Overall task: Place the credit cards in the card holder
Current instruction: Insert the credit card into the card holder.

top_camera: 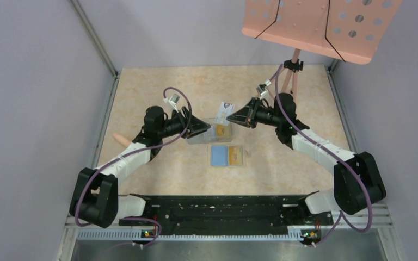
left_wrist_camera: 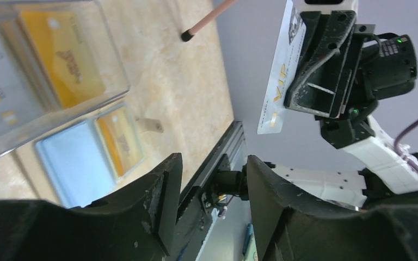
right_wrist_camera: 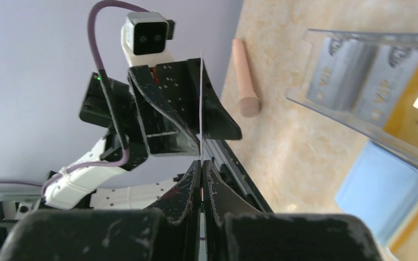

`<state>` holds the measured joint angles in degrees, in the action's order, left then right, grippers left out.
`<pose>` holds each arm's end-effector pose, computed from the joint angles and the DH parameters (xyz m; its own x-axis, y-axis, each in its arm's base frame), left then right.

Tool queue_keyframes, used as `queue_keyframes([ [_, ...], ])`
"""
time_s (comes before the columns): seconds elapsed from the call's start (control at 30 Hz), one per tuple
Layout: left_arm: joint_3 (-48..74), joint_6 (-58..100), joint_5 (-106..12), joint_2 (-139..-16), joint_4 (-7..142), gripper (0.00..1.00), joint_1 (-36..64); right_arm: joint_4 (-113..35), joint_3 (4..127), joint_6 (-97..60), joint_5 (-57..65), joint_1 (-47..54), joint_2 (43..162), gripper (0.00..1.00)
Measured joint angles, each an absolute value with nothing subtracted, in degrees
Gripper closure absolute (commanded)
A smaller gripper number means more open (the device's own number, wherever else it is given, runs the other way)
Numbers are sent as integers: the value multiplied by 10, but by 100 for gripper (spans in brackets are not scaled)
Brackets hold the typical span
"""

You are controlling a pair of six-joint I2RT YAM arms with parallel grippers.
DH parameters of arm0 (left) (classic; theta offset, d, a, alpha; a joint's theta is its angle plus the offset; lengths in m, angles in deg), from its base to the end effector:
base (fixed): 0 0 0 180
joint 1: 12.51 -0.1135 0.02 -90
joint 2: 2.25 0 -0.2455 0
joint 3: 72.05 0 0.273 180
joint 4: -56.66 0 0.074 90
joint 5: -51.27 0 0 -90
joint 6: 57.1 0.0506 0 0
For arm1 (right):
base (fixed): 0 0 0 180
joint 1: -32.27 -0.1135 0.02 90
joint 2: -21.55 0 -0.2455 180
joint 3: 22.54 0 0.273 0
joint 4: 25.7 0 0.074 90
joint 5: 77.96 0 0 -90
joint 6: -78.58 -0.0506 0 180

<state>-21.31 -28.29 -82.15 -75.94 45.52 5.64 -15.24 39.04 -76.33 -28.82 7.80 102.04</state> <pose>0.2846 -0.1299 0.2200 -0.8522 -0.3904 -0.3484 0.2467 0.2875 -0.9255 0.3037 0.1746 0.2507 -0.8738 0.3549 -0.3324 -0.2615 0.2334 0.9366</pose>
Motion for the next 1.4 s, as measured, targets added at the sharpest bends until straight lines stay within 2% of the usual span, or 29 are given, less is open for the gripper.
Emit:
queue_keyframes([
  [0.23,-218,-189,-788,-757,611,53,64,-246,301,-688,-293,108,965,100],
  [0.47,-232,-130,-755,-812,703,66,110,-307,204,-635,-314,135,967,100],
  [0.57,-223,-101,-722,-850,749,73,142,-314,202,-611,-332,134,1001,100],
  [0.7,-199,-76,-687,-902,786,79,162,-326,205,-582,-352,134,1047,100],
  [0.97,-154,-49,-654,-955,824,81,164,-341,247,-535,-393,134,1117,100],
  [1.4,-126,-29,-648,-974,856,88,164,-338,270,-489,-424,131,1183,100],
])
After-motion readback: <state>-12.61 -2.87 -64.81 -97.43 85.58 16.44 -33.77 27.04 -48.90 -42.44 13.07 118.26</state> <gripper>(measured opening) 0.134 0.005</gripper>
